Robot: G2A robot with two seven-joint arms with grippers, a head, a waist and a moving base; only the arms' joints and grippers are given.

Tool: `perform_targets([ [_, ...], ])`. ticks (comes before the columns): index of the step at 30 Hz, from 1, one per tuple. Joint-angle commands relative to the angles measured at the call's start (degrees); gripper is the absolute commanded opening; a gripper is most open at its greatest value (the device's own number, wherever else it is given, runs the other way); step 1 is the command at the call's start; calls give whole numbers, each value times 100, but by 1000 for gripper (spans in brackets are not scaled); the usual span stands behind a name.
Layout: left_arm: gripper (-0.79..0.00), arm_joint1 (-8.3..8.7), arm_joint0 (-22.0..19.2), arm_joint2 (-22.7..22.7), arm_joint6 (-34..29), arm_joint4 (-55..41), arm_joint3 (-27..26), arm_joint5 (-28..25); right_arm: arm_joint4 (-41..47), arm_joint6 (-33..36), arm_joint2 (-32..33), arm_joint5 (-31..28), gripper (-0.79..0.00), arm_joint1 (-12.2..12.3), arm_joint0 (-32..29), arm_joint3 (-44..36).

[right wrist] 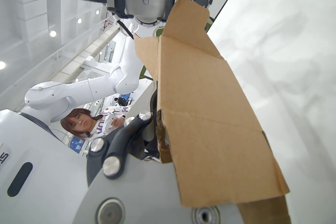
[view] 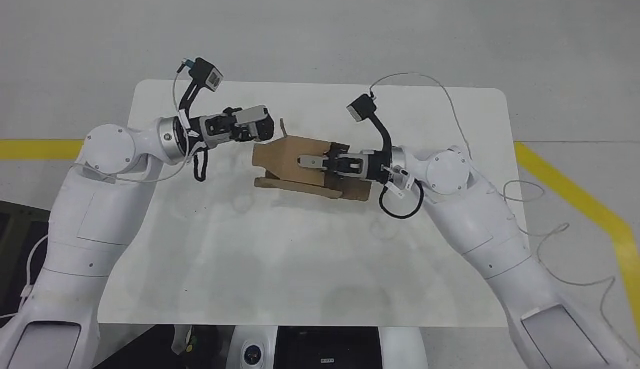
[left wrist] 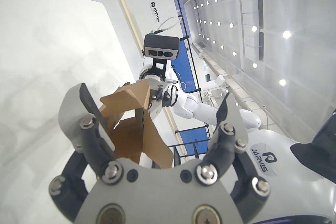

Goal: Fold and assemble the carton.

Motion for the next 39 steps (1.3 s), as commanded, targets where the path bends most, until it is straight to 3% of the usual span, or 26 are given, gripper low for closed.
perform_targets([
  [1,0,1,8,7,-60,15,-22,-20,-96,-108,18,9,-785,-3,1,-18],
  [15,0,5,116,9,-241,40,-174,-20,-522,-869,7,-196,-785,-111,196,183],
  [39,0,44,332,-92,-492,18,-500,54,-1007,-1525,125,-352,-785,-216,330,321],
])
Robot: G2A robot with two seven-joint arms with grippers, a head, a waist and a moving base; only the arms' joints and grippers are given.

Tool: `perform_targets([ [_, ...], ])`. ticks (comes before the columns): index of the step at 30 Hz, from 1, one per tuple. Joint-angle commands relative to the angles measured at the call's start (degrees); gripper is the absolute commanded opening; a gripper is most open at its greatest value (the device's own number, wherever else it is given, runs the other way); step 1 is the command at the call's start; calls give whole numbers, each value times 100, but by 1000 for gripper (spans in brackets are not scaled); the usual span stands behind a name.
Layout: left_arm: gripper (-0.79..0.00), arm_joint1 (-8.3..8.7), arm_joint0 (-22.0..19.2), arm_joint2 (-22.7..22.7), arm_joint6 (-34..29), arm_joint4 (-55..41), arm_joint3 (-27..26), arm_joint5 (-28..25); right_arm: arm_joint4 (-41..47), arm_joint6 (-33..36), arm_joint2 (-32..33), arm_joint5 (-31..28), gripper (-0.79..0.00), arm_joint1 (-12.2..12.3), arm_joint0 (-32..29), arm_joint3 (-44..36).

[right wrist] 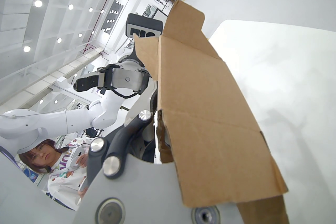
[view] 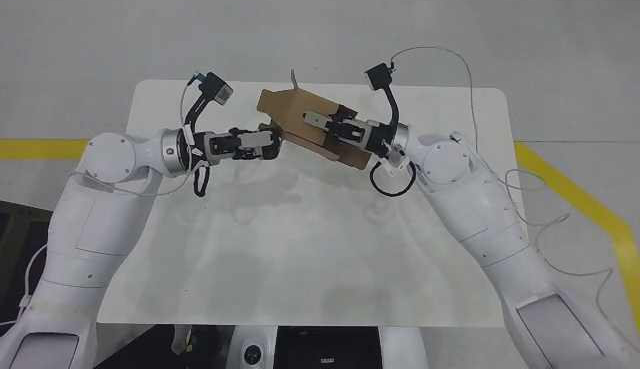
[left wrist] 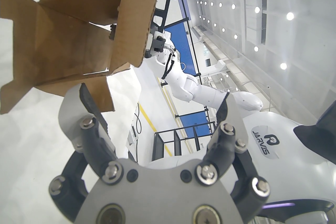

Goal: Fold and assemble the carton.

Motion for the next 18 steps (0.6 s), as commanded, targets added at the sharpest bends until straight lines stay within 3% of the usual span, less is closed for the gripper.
perform_targets([
  [1,0,-3,11,26,-18,2,-30,11,-9,-36,-8,-10,-785,-13,6,0],
  [18,0,-26,29,183,-96,14,-99,62,6,-117,-200,-147,-785,-159,98,-3],
])
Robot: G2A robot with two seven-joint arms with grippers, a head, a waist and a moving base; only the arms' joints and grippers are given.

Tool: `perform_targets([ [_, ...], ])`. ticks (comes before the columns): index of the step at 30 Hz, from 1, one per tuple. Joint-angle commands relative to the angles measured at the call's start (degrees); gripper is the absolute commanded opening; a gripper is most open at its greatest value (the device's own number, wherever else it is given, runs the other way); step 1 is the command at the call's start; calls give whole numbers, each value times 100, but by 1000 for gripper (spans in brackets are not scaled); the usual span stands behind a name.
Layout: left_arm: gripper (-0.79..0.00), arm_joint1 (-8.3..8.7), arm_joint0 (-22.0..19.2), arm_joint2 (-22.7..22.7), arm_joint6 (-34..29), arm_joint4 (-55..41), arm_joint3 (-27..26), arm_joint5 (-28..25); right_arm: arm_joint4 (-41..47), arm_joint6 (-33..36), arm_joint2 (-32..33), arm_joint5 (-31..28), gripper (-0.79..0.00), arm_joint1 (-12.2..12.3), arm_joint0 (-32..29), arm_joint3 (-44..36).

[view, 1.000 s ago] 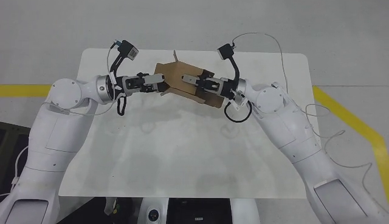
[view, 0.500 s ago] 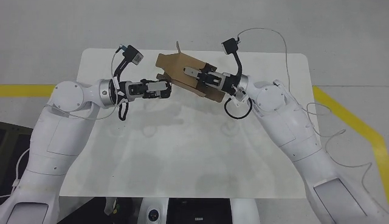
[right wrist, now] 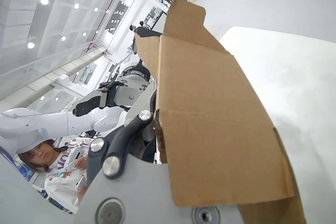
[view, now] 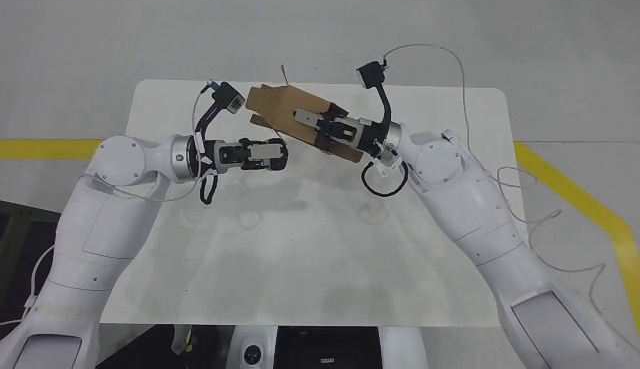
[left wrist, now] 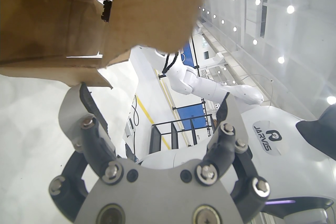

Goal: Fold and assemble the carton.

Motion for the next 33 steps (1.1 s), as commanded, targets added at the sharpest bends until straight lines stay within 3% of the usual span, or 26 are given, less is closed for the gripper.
perform_targets([
  [1,0,-3,-10,14,10,16,9,-5,44,50,-58,-10,-785,-25,15,-2],
  [23,0,2,-18,-67,8,-40,20,-22,200,169,-316,-124,-785,-241,161,348],
  [28,0,5,-2,-87,13,-39,30,-25,230,191,-123,-184,-785,-207,129,421],
  [33,0,15,-6,-163,76,-23,110,-30,530,694,154,-1,-785,-104,-13,378],
])
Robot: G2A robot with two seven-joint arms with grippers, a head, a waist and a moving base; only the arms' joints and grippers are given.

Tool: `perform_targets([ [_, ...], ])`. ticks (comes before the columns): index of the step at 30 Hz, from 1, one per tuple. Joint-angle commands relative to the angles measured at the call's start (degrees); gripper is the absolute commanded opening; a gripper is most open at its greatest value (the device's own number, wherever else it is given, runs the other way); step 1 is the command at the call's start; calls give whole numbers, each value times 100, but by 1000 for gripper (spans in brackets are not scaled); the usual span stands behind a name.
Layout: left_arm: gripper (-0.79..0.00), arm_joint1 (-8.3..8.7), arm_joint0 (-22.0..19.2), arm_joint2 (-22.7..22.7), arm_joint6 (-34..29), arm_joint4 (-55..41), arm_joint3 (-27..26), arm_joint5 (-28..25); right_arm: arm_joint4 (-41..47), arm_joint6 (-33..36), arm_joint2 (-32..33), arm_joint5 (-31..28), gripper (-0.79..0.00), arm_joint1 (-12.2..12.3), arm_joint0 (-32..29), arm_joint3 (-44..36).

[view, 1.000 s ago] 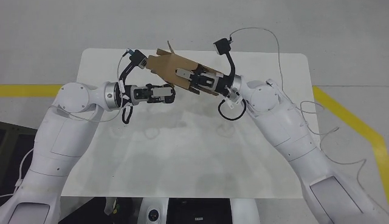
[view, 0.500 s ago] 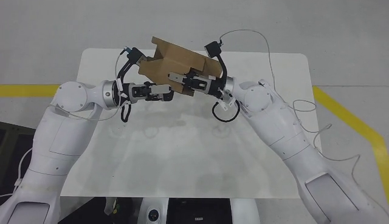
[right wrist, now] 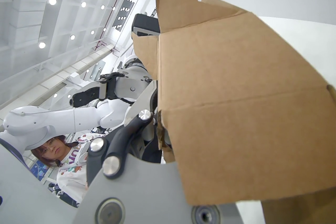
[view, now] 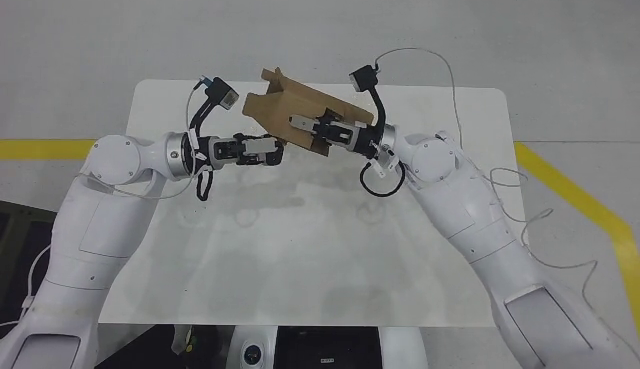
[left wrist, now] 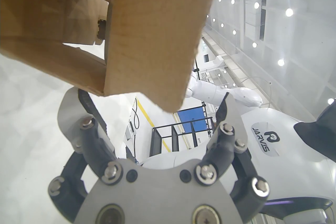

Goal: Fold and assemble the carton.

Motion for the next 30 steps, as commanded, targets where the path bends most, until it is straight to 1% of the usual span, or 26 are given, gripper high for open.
perform_targets([
  [1,0,4,-13,-32,34,9,48,4,122,274,127,79,-785,53,-70,-21],
  [8,0,20,-64,-178,285,170,237,-86,618,1220,639,407,-785,261,-397,-237],
  [14,0,22,-82,-187,655,600,331,-175,789,1680,1097,605,-785,434,-736,-578],
  [18,0,5,-128,-61,826,927,432,-196,812,1867,1285,760,-785,514,-924,-894],
  [22,0,-17,-191,109,1105,1458,509,-140,982,2008,1389,779,-785,557,-1051,-1089],
  [30,0,-41,-206,327,1467,2213,408,-122,1233,2029,1371,638,-785,561,-1053,-1261],
])
